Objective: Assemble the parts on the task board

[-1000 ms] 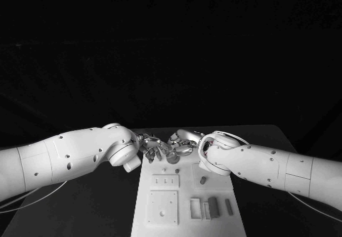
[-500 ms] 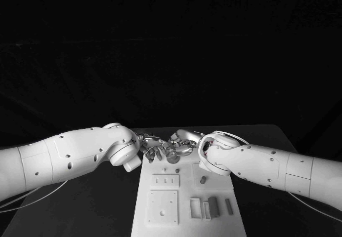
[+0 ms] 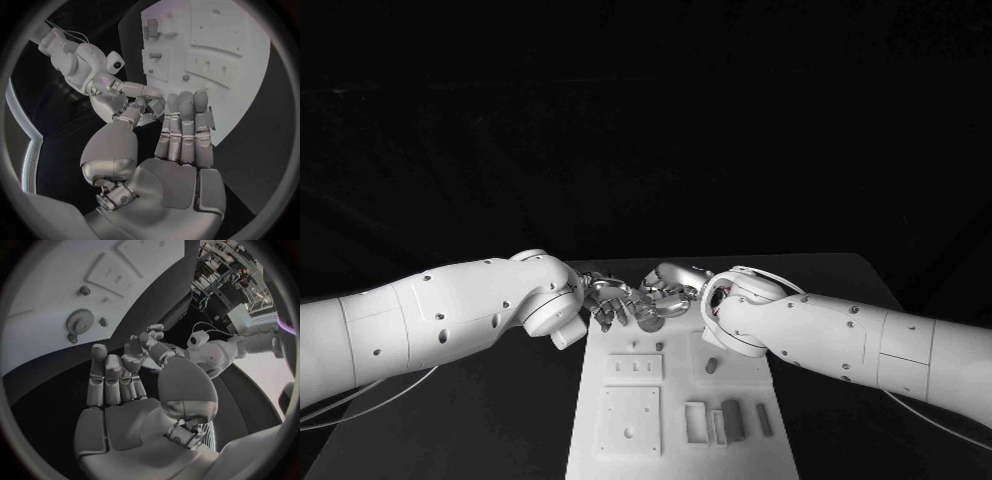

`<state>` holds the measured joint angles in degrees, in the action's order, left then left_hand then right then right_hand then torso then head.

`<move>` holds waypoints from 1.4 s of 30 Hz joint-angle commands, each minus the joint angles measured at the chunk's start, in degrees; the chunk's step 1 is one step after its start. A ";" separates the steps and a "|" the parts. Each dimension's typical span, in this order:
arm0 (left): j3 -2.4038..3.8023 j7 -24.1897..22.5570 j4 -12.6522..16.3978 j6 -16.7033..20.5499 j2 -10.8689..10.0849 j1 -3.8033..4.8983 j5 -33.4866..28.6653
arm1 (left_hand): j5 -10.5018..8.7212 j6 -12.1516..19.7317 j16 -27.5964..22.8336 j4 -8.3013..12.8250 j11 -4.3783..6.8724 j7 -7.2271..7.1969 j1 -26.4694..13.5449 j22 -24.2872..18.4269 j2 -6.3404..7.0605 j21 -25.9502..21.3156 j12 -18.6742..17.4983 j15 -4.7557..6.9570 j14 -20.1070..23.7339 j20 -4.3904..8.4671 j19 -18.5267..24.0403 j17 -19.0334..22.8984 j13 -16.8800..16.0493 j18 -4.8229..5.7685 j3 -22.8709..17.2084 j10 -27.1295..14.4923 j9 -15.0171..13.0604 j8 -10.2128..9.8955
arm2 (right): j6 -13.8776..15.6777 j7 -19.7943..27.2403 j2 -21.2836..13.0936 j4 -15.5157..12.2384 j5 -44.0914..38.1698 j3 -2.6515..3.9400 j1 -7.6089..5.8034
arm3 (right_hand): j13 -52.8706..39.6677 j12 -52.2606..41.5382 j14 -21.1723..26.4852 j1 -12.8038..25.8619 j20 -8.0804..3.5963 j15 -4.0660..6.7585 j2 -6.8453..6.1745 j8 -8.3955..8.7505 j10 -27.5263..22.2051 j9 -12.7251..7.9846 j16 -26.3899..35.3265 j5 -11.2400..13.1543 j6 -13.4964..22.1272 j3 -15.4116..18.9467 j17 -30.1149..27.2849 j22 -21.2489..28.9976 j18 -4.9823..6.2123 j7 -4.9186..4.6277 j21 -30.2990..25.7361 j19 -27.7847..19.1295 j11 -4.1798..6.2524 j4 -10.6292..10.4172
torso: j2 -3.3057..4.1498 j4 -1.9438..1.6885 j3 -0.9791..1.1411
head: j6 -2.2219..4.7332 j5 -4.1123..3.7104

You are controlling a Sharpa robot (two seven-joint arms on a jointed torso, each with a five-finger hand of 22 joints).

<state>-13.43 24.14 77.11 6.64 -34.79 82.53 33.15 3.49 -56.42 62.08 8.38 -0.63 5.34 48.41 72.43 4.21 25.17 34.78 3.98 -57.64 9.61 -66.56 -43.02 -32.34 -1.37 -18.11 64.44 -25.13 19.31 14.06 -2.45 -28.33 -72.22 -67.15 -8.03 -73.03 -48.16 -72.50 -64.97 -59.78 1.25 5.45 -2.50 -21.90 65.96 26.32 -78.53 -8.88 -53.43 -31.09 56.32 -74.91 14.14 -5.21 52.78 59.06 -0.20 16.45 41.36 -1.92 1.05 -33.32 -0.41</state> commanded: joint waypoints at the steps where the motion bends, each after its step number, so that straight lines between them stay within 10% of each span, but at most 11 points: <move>1: 0.12 -0.59 0.29 -0.77 0.39 0.11 -0.10 | -0.12 -0.99 -0.19 0.59 -0.14 1.18 0.61 0.14 -1.05 -0.27 -0.24 0.36 0.16 0.23 -0.25 -0.07 -0.10 -2.57 -0.14 -0.26 0.06 -0.25 | -0.37 0.60 0.22 -0.46 -0.60 0.00 0.06 | 0.02 0.26 -0.07 -0.05 -0.15 0.35 0.45 -0.19 0.18 0.07 -0.09 -0.27 -1.45 -0.38 -0.07 -0.63 0.86 -1.00 0.00 0.39 0.37 -0.02 | 0.01 -0.04 0.00 | 0.03 0.02; 42: 0.12 -0.96 0.34 2.40 0.01 0.11 0.17 | -0.43 -2.33 0.63 5.65 0.14 0.80 13.31 2.85 -4.61 0.09 0.37 0.50 -0.92 0.37 -1.95 -1.14 -1.45 -1.85 -14.93 0.92 -1.00 0.31 | -0.66 0.06 0.13 -0.46 -1.38 0.00 0.06 | 0.01 0.29 -0.07 0.03 -0.15 0.41 0.41 -0.18 0.19 0.23 -0.08 -0.46 -1.59 -0.49 -0.10 -0.65 0.86 -0.95 0.01 0.39 0.43 -0.04 | 0.00 0.01 0.01 | -0.18 0.09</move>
<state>-13.38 24.20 77.28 7.97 -34.91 82.58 33.29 2.87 -57.87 62.35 13.92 -0.40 5.66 61.09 74.95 -0.31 25.04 34.78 4.24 -58.20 10.02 -68.00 -44.10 -33.75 -1.16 -32.78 65.01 -25.24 19.04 13.90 -3.19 -28.38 -72.39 -68.12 -8.08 -72.96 -48.16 -72.50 -65.08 -59.81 1.25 5.60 -2.49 -21.73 66.08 26.54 -78.53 -9.11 -53.62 -31.26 56.27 -74.91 14.15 -5.06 52.78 59.06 -0.10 16.27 41.38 -1.92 1.03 -33.49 -0.34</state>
